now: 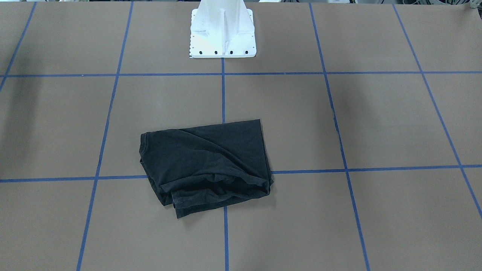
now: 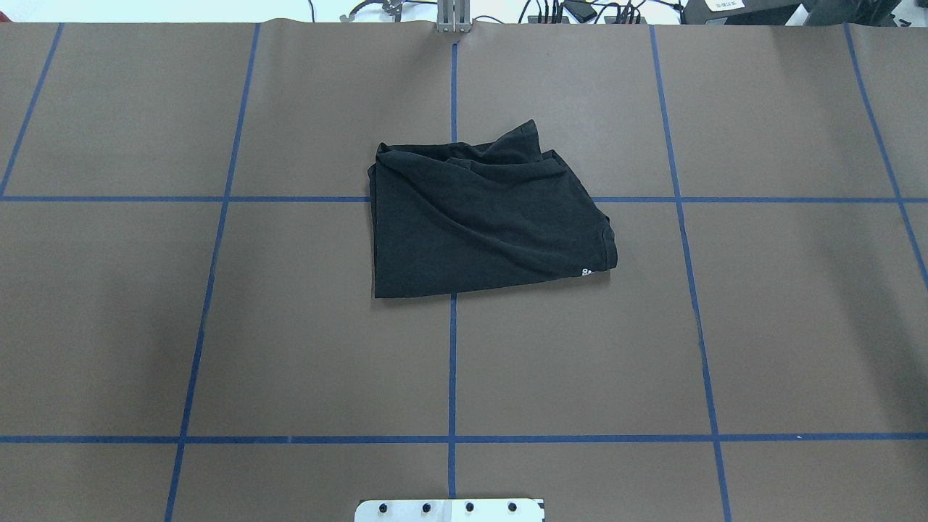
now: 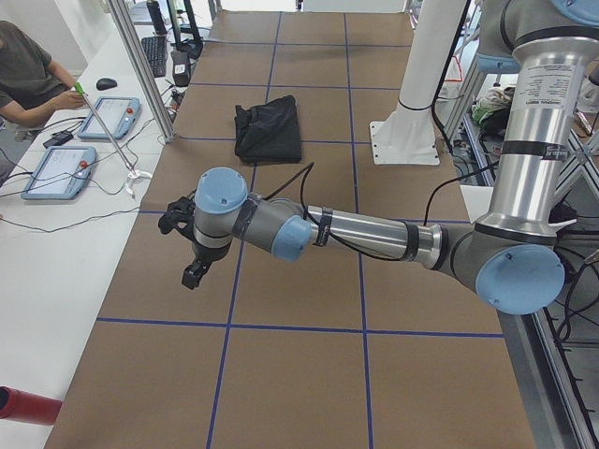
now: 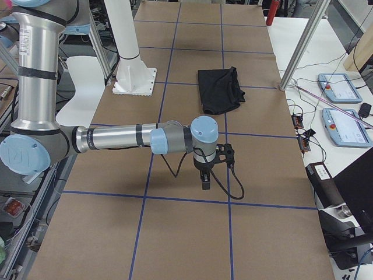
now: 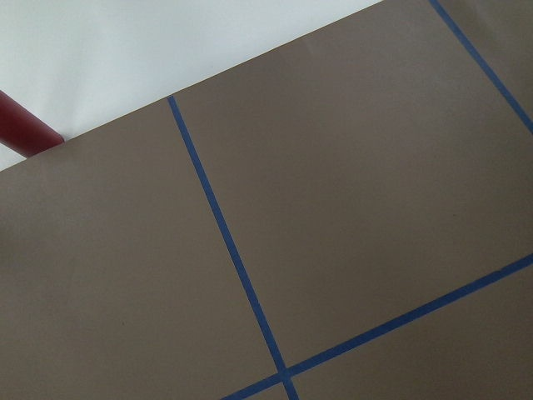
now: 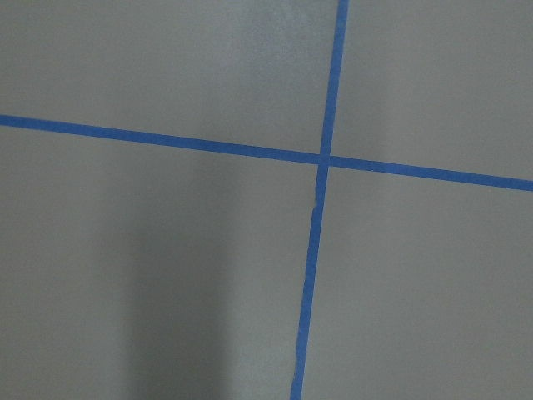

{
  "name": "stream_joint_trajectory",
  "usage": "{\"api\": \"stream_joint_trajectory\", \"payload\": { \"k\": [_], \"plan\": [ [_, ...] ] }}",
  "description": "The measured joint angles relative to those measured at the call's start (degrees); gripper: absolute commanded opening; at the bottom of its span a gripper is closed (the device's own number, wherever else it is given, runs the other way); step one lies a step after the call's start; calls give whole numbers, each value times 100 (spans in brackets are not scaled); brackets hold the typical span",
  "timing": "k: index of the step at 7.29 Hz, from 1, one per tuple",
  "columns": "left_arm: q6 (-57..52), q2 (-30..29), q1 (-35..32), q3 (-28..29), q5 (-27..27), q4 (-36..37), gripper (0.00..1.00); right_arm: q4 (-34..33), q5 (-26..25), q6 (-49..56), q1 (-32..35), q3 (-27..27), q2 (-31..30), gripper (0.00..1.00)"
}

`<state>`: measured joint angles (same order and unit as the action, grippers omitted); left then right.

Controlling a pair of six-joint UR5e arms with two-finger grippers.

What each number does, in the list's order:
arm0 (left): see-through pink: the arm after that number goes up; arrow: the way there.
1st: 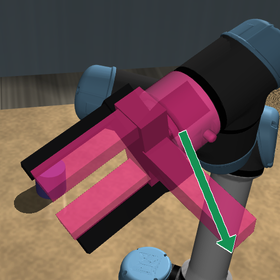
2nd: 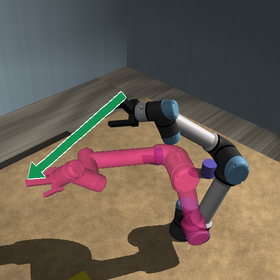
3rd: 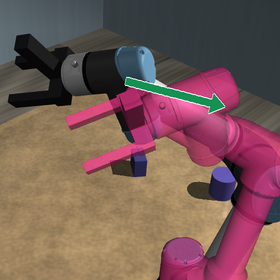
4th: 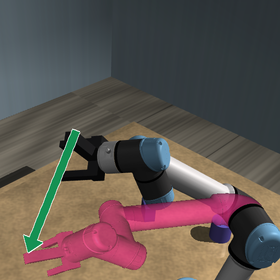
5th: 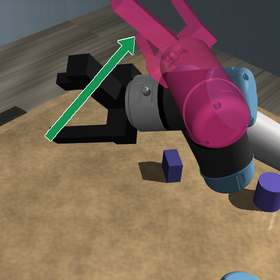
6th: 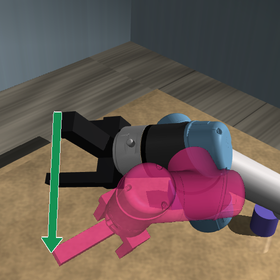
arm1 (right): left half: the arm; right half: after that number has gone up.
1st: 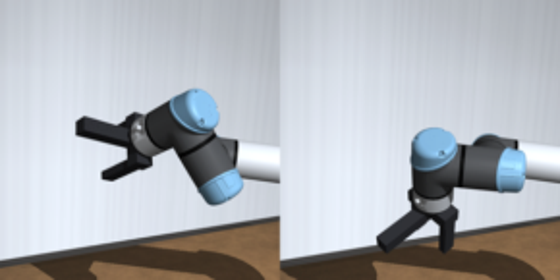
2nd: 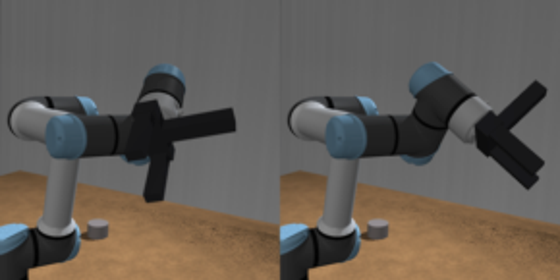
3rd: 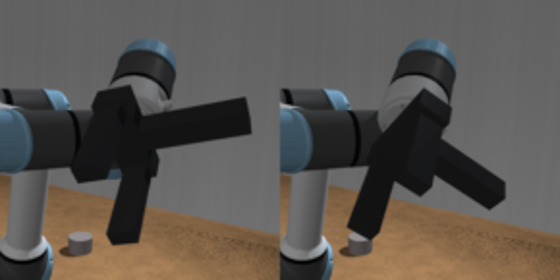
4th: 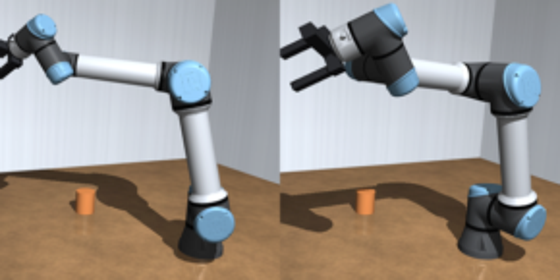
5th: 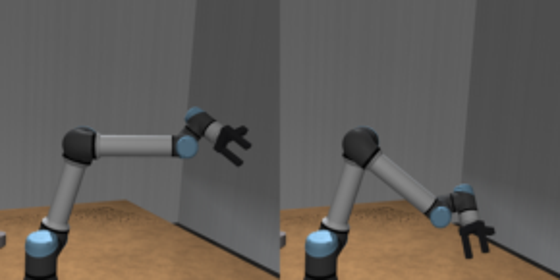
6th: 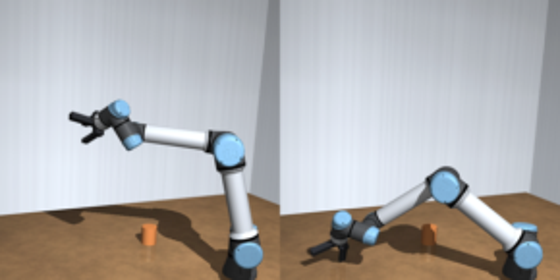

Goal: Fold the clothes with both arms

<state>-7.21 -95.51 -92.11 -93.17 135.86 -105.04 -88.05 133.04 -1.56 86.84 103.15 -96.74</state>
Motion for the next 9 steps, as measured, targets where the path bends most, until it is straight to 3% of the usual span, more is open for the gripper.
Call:
{"api": "stream_joint_trajectory", "payload": {
  "k": [7, 9],
  "plan": [
    [27, 198, 3, -274, 44, 105, 100, 64, 162, 46, 7, -45, -16, 100],
    [31, 231, 3, -296, 30, 112, 100, 38, 430, 28, 50, -54, -33, 100]
  ]
}}
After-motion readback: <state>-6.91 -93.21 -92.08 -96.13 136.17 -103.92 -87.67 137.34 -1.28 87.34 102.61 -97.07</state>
